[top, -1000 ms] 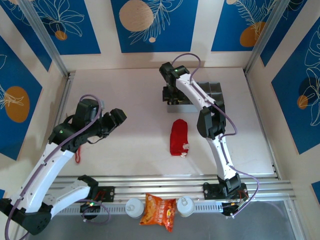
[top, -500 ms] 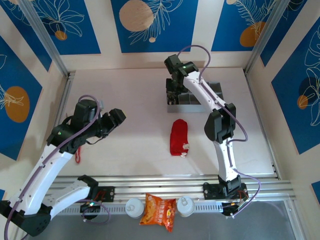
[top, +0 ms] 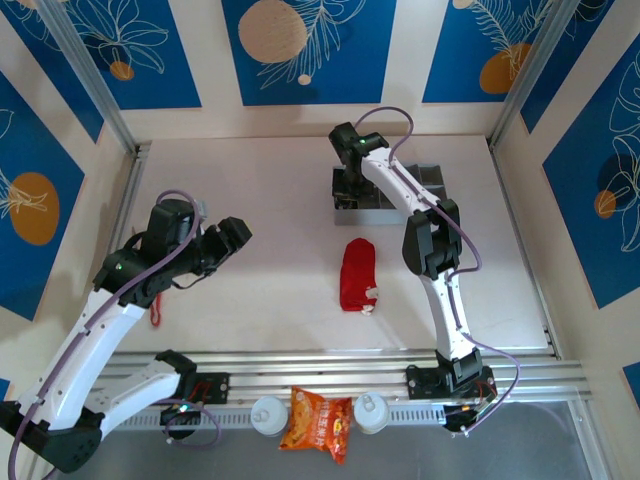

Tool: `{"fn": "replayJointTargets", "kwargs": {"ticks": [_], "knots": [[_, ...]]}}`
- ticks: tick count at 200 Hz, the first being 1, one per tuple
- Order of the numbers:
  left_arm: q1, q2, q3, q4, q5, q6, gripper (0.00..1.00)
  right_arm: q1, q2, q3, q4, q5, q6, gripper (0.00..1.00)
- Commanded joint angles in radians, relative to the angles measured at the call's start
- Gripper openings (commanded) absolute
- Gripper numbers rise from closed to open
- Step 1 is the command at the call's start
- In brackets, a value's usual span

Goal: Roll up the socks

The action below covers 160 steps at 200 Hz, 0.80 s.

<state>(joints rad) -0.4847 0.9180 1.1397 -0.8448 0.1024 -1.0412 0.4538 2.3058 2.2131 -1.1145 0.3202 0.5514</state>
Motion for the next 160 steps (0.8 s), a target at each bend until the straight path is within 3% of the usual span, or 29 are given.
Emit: {"fn": "replayJointTargets", "kwargs": {"ticks": [1,19,38,65,96,119,160], "knots": [[0.0,0.0,0.003,0.028,-0.006,-0.005,0.74,0.002,-0.084,-0.016,-0.004,-0.007,-0.002,0.15],[0.0,0.007,0.002,0.037,0.0,-0.002,0.74,0.008,-0.189,-0.067,0.031,0.031,-0.013,0.25],[0.0,0.019,-0.006,0.048,0.016,0.0,0.74,0.01,-0.359,-0.264,0.111,0.048,0.009,0.35],[0.0,0.049,-0.054,0.092,0.088,-0.01,0.73,0.016,-0.613,-0.702,0.251,-0.048,0.085,0.36],[-0.002,0.051,-0.131,0.139,0.125,-0.023,0.72,0.102,-0.761,-1.07,0.343,-0.112,0.209,0.37],[-0.002,0.044,-0.179,0.156,0.136,-0.023,0.72,0.177,-0.79,-1.234,0.502,-0.18,0.277,0.4],[-0.002,0.006,-0.253,0.155,0.128,-0.021,0.72,0.243,-0.657,-1.303,0.634,-0.221,0.32,0.41]]}}
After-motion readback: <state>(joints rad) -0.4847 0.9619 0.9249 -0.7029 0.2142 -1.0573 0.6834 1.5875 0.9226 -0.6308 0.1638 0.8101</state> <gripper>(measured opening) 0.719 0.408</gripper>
